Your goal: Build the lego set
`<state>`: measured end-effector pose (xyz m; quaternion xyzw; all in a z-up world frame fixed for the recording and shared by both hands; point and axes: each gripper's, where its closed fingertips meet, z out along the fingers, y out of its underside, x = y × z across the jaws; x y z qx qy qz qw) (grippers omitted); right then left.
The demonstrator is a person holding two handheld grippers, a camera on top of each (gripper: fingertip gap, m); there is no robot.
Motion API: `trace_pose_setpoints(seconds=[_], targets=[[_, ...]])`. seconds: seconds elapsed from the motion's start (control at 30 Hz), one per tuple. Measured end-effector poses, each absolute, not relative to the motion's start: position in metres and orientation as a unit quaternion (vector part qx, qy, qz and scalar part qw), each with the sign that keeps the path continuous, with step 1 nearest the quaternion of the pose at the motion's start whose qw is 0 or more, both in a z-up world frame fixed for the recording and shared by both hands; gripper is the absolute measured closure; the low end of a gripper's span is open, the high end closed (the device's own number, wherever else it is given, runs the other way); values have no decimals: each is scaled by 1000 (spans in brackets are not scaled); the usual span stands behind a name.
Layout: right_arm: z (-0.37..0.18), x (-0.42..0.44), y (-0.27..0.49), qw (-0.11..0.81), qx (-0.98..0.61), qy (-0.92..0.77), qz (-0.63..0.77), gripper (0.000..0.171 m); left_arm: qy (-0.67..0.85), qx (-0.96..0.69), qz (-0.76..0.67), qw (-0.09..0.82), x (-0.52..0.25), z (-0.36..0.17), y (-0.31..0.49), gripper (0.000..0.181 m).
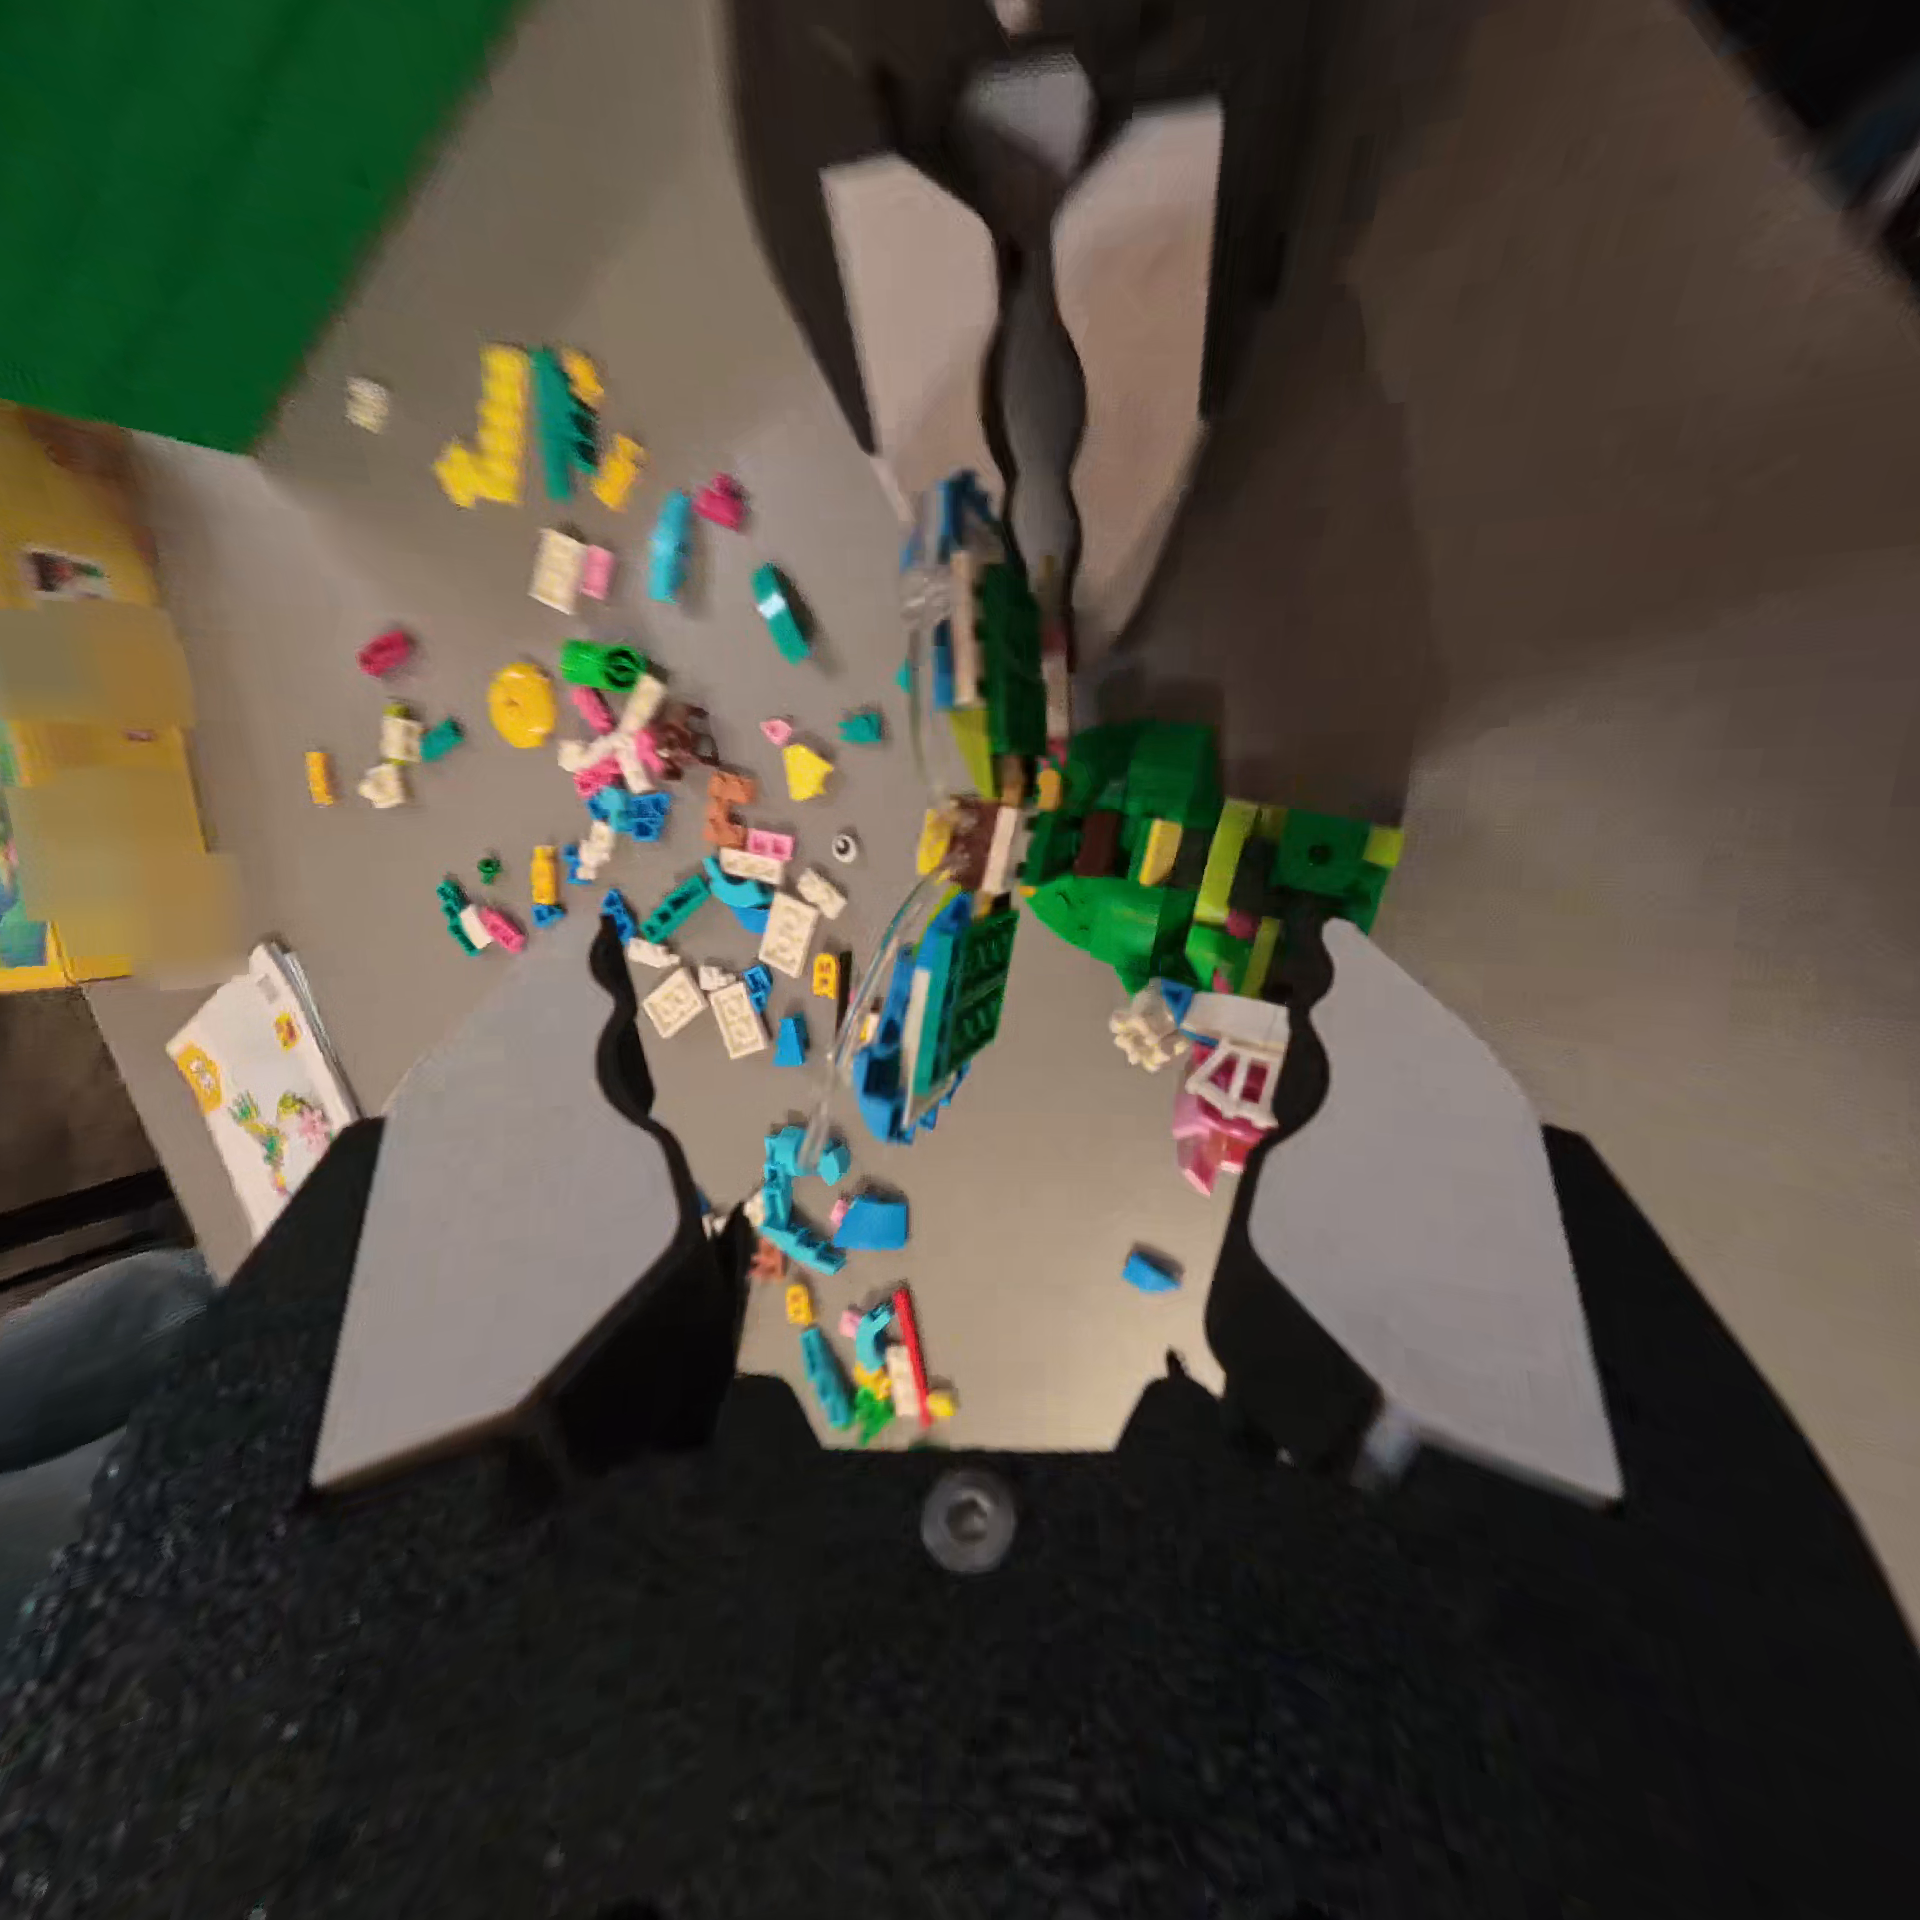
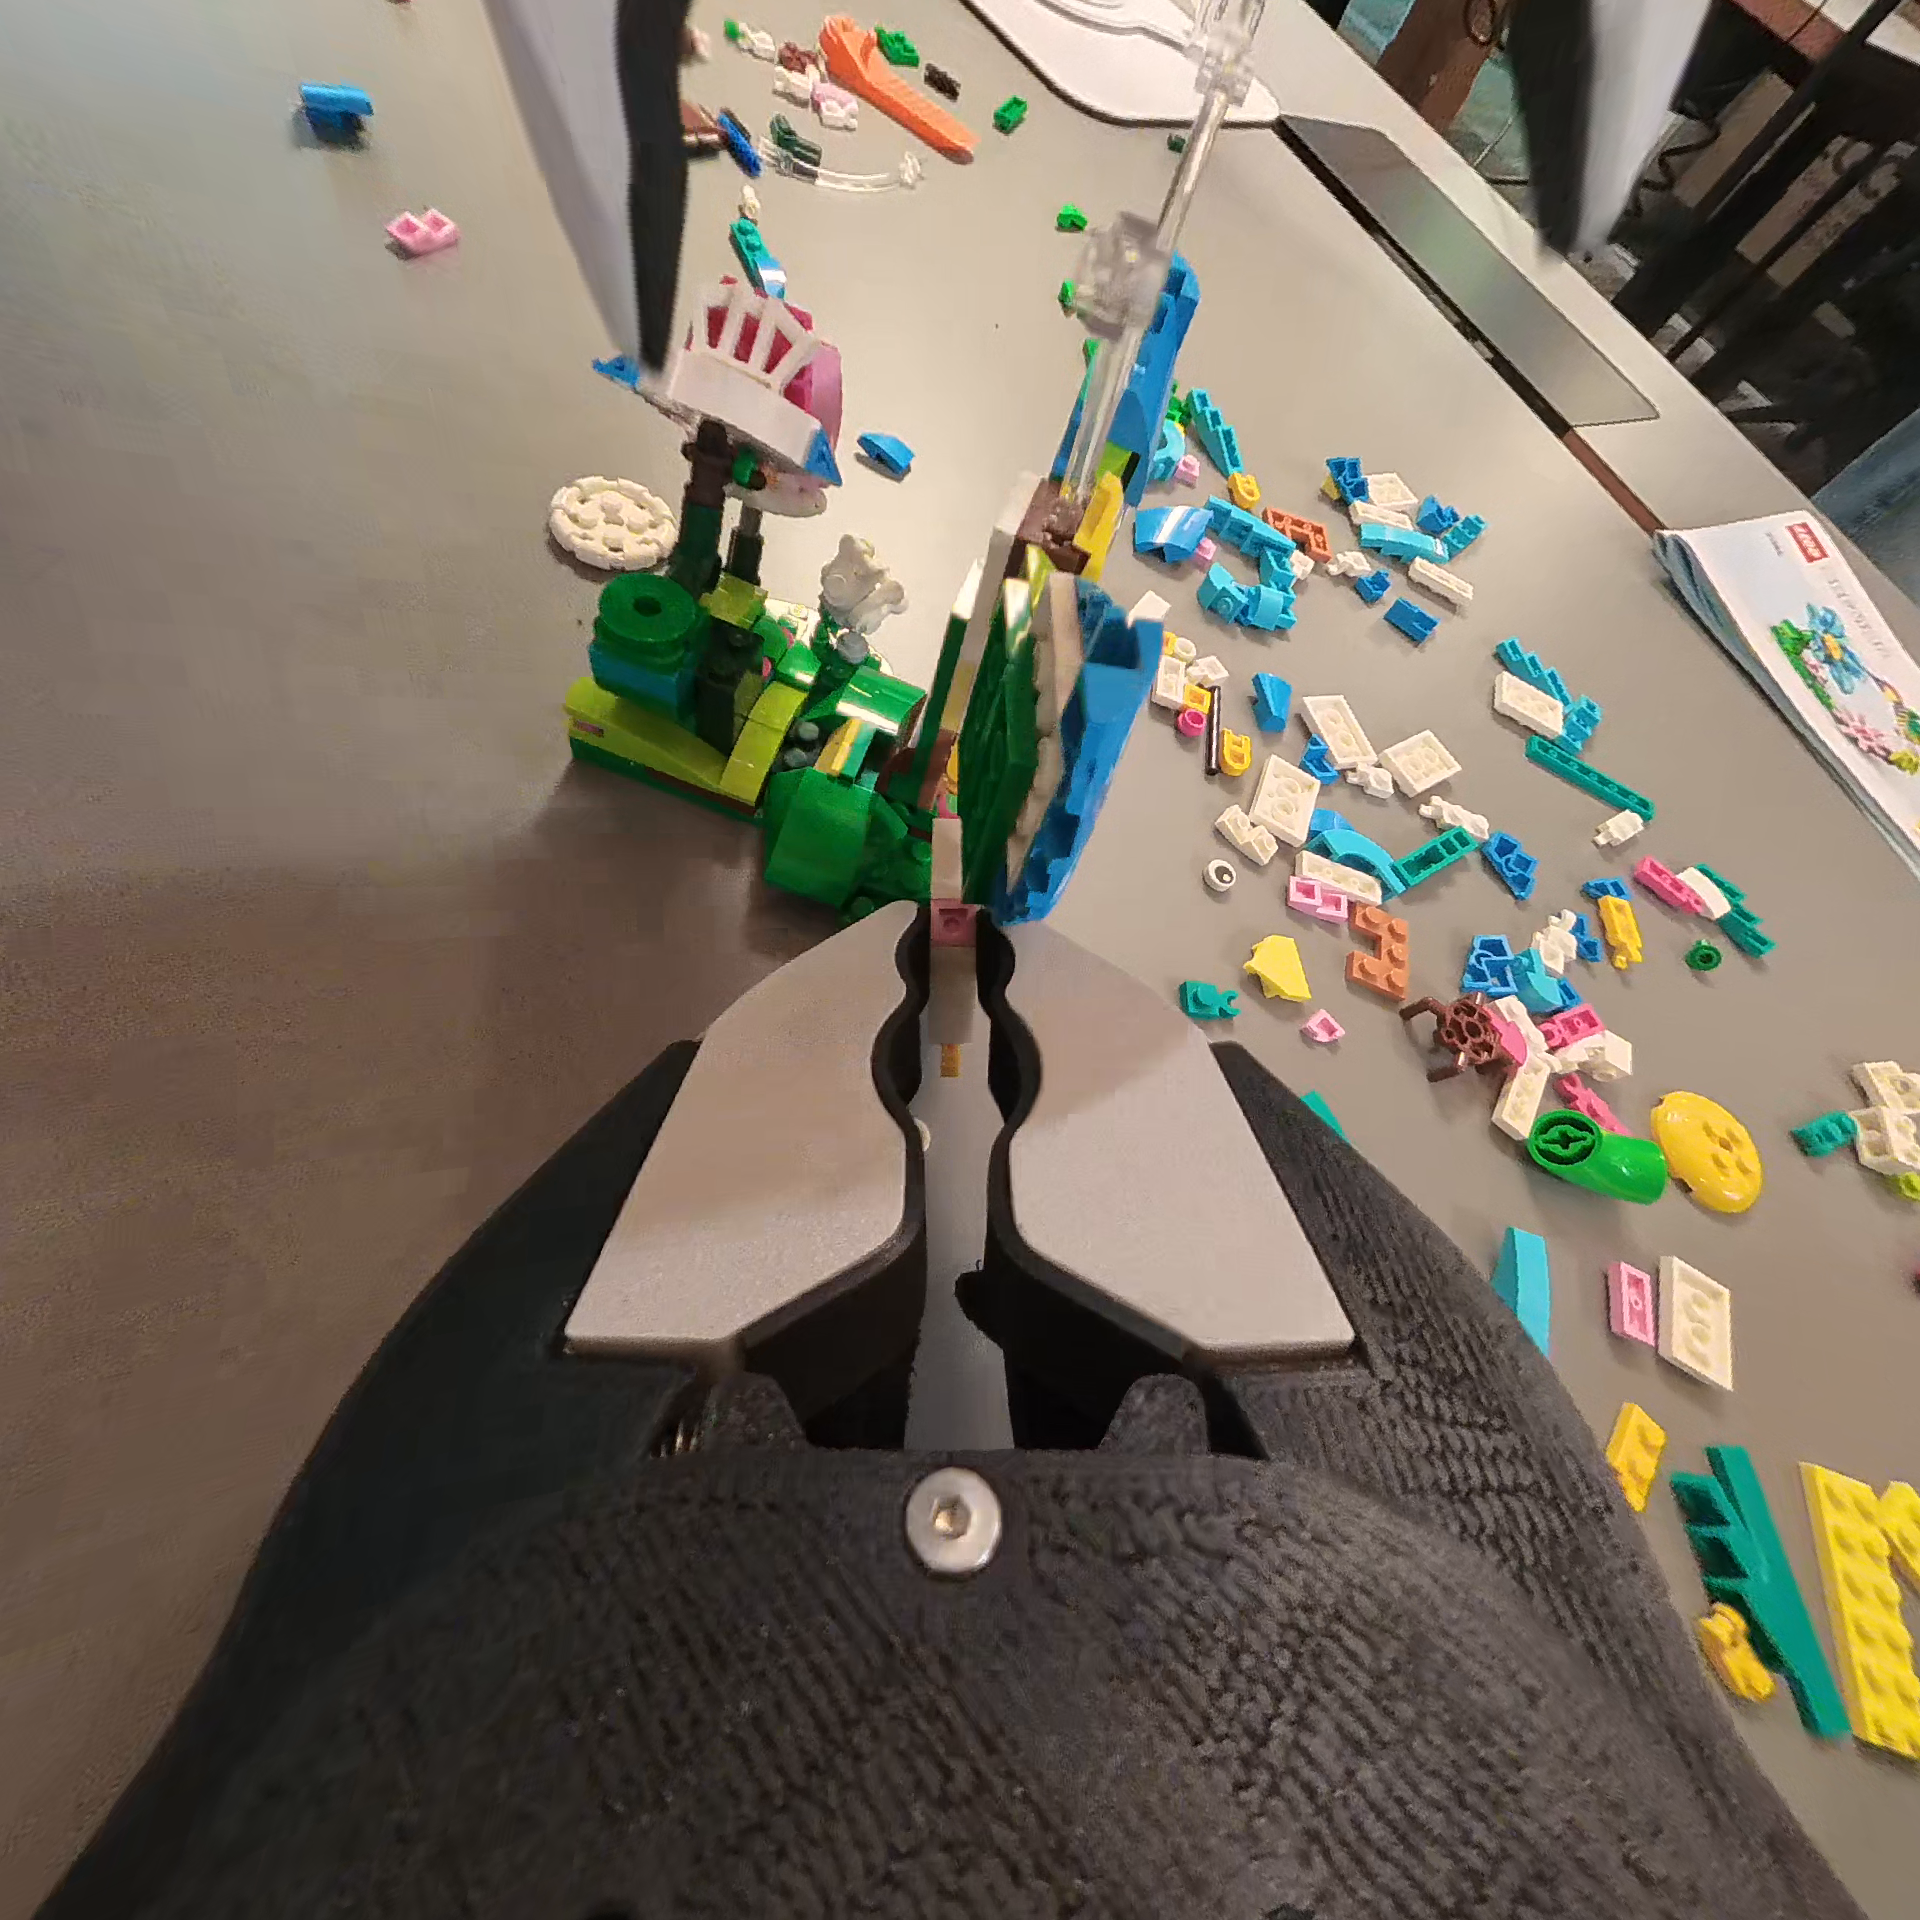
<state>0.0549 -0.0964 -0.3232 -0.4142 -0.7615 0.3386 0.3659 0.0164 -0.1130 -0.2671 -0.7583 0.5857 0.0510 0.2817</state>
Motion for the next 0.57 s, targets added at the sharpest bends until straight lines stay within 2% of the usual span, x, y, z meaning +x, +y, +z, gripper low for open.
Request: trace_pose_setpoints(seconds=[0.1,0.17,0.27,0.57], targets=[[-322,54,-98,368,-410,-764,336,165,632,-749,96,172,14,-290,-108,72],[-321,54,-98,369,-408,-764,337,165,638,-754,90,127,12,-297,-107,88],[-321,52,-98,370,-406,-764,337,165,630,-769,46,94,17,-302,-110,110],[-320,49,-102,368,-395,-765,350,165,622,-780,62,29,12,-315,-115,134]])
